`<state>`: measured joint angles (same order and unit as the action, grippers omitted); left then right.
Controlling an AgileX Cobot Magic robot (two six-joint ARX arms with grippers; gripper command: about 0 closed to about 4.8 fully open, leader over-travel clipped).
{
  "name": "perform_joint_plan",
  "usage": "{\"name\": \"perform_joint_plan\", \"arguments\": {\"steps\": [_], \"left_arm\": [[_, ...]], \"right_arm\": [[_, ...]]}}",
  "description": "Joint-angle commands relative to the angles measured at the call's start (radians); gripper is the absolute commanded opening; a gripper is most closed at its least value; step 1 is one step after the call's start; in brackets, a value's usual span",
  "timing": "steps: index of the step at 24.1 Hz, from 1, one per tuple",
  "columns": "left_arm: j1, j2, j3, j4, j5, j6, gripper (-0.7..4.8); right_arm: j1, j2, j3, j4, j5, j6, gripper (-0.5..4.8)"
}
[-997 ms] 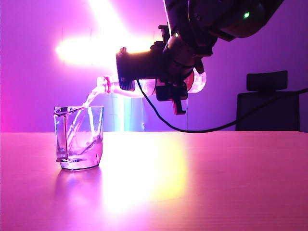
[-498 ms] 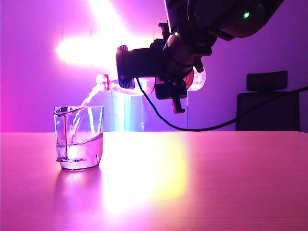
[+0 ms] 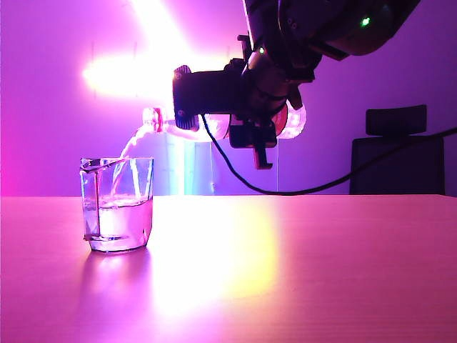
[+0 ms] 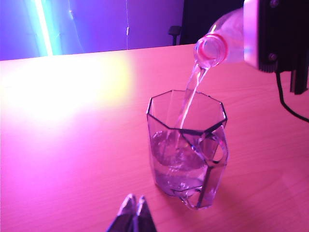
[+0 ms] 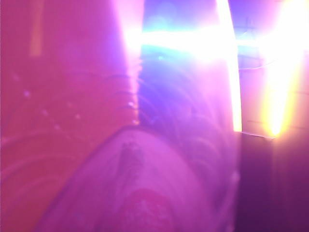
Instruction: Pick up the mineral water bottle on the table and pour water into the mug until it's half full.
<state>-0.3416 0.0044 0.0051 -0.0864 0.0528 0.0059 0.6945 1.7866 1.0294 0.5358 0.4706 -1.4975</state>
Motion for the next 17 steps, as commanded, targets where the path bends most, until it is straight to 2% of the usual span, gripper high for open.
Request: {"name": "perform_joint_plan", "arguments": {"steps": [1, 3, 5, 9, 12, 17], "left_arm": [[-0.001, 0.001, 0.004, 0.013, 0.004, -0.003, -0.02], [-0.001, 0.001, 0.004, 0.013, 0.004, -0.003, -0.02], [-0.001, 0.001, 0.004, 0.013, 0.004, -0.003, -0.02], [-0.001, 0.001, 0.004, 0.013, 0.004, -0.003, -0.02], [-0.001, 0.001, 0.004, 0.013, 0.004, -0.003, -0.02], [0.0, 0.002, 0.004, 0.013, 0.004, -0.003, -0.02]], "right_arm": [[0.003, -0.014, 0.008, -0.007, 0.005, 0.099, 2.28], [0.003, -0.014, 0.008, -0.016, 0.011, 0.171, 2.28], [0.003, -0.017, 0.008, -0.017, 0.029, 0.341, 2.28], [0.012, -0.033, 0.008, -0.059, 0.022, 0.492, 2.29], [0.018, -0.066, 0.007, -0.117, -0.006, 0.695, 2.29], [0.017, -0.119, 0.005, -0.224, -0.106, 1.101, 2.29]]}}
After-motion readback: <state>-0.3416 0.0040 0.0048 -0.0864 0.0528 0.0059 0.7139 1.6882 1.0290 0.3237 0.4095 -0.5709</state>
